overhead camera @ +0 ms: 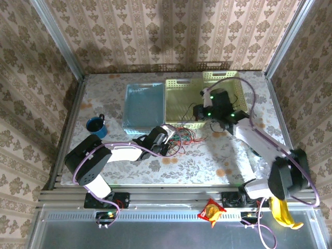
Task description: Untangle the cables
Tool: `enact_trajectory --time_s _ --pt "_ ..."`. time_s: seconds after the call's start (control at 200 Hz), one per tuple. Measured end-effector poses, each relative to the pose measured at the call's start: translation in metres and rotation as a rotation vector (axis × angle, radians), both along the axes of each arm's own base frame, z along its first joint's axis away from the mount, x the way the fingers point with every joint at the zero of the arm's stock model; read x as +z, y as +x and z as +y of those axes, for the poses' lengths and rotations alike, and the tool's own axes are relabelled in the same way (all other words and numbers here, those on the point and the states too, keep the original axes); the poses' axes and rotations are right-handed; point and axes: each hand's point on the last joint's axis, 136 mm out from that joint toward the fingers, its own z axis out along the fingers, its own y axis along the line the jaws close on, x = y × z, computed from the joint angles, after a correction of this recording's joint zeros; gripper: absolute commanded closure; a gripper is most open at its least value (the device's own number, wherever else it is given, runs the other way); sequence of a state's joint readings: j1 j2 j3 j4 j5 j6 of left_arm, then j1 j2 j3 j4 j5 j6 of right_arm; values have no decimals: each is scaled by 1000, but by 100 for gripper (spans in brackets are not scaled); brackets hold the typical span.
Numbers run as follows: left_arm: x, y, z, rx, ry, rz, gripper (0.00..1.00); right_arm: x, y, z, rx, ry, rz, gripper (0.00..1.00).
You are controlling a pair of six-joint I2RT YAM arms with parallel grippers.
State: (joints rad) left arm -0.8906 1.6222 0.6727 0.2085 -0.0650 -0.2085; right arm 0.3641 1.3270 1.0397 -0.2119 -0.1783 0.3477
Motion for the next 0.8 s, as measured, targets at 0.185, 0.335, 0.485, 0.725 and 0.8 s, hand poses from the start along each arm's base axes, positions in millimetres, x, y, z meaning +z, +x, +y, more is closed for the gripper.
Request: enact_trajectory --time_s 0.185,0.335,0.485,0.725,0.8 --pt "-1 0 1 2 3 0 100 89 -3 -63 -227 21 -266 100" --pt "-1 0 1 3 2 -2 100 123 -11 -114 -413 18 -378 100" --pt "-1 0 1 3 2 -2 100 132 -7 -152 -540 2 -419 100" --pt "-2 0 2 7 2 -6 100 130 11 -179 -621 -19 -423 100" --pt "-3 0 3 7 -2 -10 100 147 13 -186 -638 -12 -466 100"
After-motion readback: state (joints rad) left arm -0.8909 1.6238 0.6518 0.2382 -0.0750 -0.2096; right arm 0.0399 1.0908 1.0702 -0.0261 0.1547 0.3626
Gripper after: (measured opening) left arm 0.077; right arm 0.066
